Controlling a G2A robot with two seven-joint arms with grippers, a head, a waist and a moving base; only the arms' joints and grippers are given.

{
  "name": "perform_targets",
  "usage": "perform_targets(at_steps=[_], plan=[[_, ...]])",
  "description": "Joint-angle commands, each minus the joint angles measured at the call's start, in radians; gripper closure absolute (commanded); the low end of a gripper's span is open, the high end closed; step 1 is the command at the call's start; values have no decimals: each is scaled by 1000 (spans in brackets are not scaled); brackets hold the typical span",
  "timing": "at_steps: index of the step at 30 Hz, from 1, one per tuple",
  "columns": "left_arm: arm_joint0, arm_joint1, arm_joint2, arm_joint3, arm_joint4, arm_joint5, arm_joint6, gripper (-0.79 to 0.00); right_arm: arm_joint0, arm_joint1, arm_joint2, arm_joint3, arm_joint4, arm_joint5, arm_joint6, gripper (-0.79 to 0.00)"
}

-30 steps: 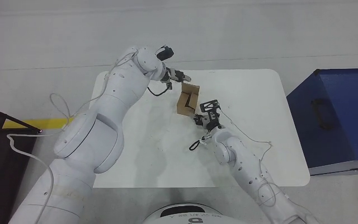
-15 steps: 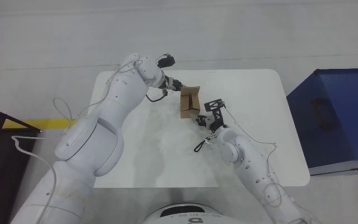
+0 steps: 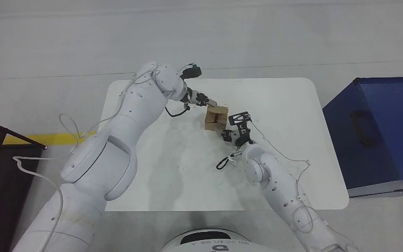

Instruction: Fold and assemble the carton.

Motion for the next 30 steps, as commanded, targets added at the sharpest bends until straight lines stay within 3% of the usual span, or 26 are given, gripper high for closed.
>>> perform_targets(at_steps=[1,7,14,17,22,30], plan=[[9,1,7,-6,19,10,-6,-785,3,-2,-3,4,-5,9,-1,-785],[21,5,6,-14,36,24,-17,-785,-1,-4,-7,-3,11,-30,7,-785],[28,10,3,-27,57,32,-15,-785,-82,29,99,-107,128,-303,70,-785],[38,10,9,-34,76,37,-19,-785,-115,39,157,-141,182,-356,37,-785],[50,10,14,-44,99,45,-15,-785,-126,33,172,-153,225,-259,-45,-785],[54,14,5,-54,104,46,-21,-785,-62,3,83,-110,224,-62,-96,-785]])
